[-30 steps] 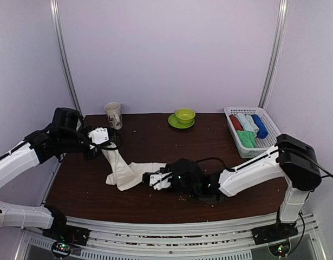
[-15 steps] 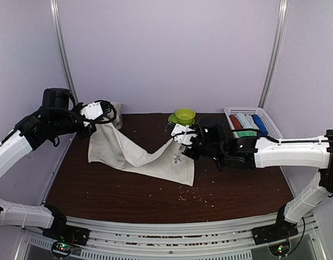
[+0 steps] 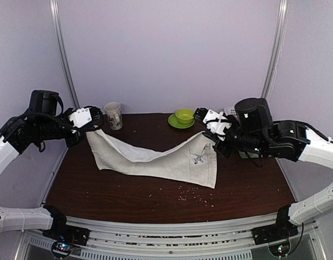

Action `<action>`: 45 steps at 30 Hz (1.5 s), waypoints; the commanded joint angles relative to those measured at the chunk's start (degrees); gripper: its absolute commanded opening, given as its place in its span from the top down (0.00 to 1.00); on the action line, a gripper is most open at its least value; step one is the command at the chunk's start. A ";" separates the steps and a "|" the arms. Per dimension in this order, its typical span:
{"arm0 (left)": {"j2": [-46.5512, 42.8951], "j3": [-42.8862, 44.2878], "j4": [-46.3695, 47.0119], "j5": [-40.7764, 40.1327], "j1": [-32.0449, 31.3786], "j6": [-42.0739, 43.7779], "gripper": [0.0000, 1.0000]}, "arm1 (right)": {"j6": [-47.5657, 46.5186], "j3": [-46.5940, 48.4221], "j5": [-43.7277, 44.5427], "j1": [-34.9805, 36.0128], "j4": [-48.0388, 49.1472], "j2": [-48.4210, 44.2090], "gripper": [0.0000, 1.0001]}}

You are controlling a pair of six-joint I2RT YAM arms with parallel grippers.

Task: Roll the towels
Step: Flatten out the towel at the center of the board.

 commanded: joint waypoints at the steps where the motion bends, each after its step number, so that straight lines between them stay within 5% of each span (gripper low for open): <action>1: -2.57 5.24 -10.02 10.53 0.36 1.05 1.00 | 5.89 0.11 -1.83 2.00 -5.46 -5.58 1.00; 5: -1.50 2.44 -10.27 8.76 0.36 -0.13 1.00 | 7.76 -2.21 4.37 0.69 -2.85 -4.93 1.00; 13: 15.97 -6.07 0.97 0.45 1.35 -4.97 1.00 | 11.00 -0.50 1.19 -17.61 -1.19 14.47 1.00; 25: 50.06 0.62 23.51 -16.69 3.05 -3.66 1.00 | 8.93 24.11 0.66 -27.30 -5.97 53.62 1.00; 33: 51.84 -0.97 39.47 -21.36 3.10 2.45 1.00 | 5.77 25.63 3.05 -29.36 -0.36 55.30 1.00; 45: 44.37 -5.48 42.06 -12.94 4.47 6.27 1.00 | -6.67 19.30 -5.50 -30.23 0.31 47.29 1.00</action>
